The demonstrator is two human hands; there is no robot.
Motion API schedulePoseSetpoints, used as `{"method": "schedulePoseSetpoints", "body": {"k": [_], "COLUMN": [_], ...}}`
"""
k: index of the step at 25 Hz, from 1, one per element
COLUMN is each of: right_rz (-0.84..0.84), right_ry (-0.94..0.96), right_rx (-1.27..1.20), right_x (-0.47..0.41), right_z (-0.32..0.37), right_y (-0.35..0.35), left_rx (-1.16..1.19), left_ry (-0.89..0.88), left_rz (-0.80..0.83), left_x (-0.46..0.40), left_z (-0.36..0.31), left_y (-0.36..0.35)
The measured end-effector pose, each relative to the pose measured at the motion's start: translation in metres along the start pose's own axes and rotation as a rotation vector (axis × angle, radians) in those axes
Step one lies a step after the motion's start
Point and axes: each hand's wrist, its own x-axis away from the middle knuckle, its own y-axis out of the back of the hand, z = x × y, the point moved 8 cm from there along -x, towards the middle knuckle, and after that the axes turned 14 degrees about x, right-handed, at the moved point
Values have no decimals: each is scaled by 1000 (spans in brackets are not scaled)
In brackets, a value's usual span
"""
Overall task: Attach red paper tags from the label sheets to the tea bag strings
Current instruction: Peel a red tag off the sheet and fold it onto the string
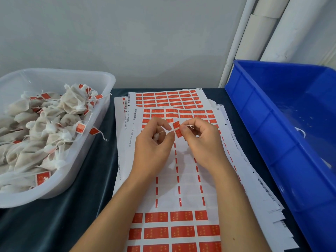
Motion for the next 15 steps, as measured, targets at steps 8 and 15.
{"method": "schedulePoseSetpoints", "body": {"k": [8, 15], "right_rz": [-8, -99], "right_ry": [-22, 25], "right_rx": [-85, -34], "right_x": [3, 6], "right_z": [4, 7], "right_y": [3, 10], "left_rx": [-166, -192], "left_ry": [-155, -138], "left_rz": [-14, -59], "left_x": [0, -2], "left_z": [-7, -2], "left_y": [-1, 3]}}
